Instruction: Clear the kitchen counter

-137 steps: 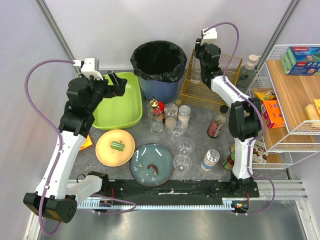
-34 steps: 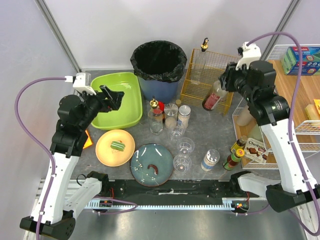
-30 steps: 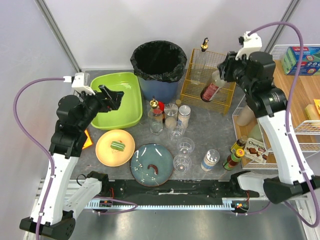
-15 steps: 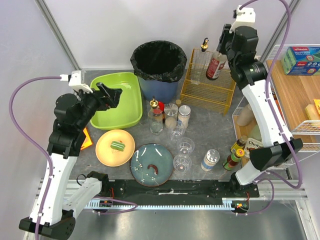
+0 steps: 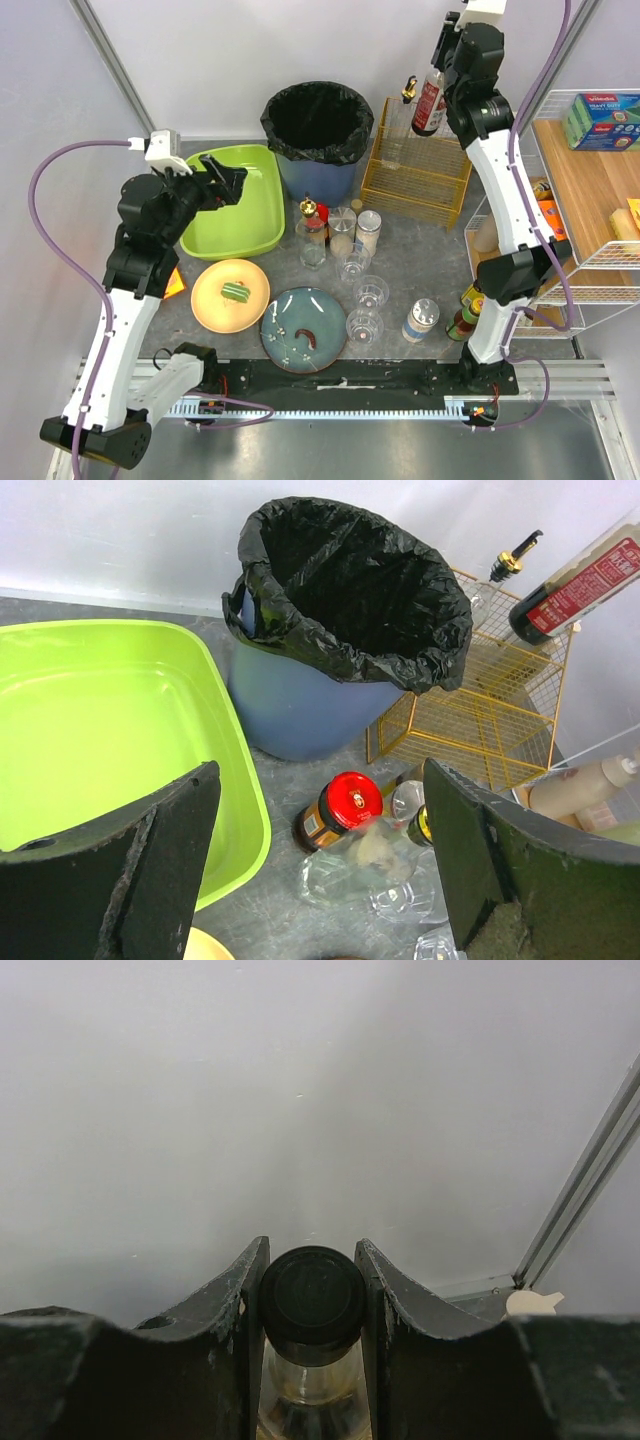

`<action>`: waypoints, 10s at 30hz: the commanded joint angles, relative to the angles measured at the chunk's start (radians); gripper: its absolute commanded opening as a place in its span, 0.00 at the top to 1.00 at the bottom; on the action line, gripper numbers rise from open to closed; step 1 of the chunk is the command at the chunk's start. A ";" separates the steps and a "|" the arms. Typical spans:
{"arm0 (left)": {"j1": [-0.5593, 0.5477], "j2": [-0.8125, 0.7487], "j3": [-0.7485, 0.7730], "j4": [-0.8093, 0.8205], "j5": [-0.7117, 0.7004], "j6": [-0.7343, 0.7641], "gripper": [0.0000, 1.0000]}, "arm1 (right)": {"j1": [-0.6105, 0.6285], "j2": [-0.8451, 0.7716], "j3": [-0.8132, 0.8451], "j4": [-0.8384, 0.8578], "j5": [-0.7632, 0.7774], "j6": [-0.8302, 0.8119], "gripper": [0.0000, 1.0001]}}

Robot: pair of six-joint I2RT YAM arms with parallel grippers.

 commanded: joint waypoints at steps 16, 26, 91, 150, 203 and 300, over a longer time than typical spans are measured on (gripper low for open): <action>-0.001 0.080 0.023 0.108 0.067 0.014 0.12 | -0.116 0.105 0.006 0.339 -0.102 0.044 1.00; -0.001 0.075 0.021 0.099 0.050 0.023 0.12 | -0.118 0.119 -0.088 0.369 -0.130 0.064 1.00; -0.001 -0.007 0.031 -0.085 0.034 0.055 0.04 | 0.109 -0.510 -0.706 -0.065 -0.868 -0.200 0.05; -0.001 -0.080 0.009 -0.152 -0.080 0.146 0.05 | 0.579 -0.314 -1.195 0.736 -0.441 0.012 0.52; -0.001 -0.030 0.031 -0.129 -0.065 0.132 0.06 | 0.357 -0.431 -0.626 0.319 0.401 -0.258 1.00; -0.003 0.152 0.230 -0.113 -0.048 0.147 0.06 | -0.105 -0.003 -0.692 0.848 0.404 0.039 0.96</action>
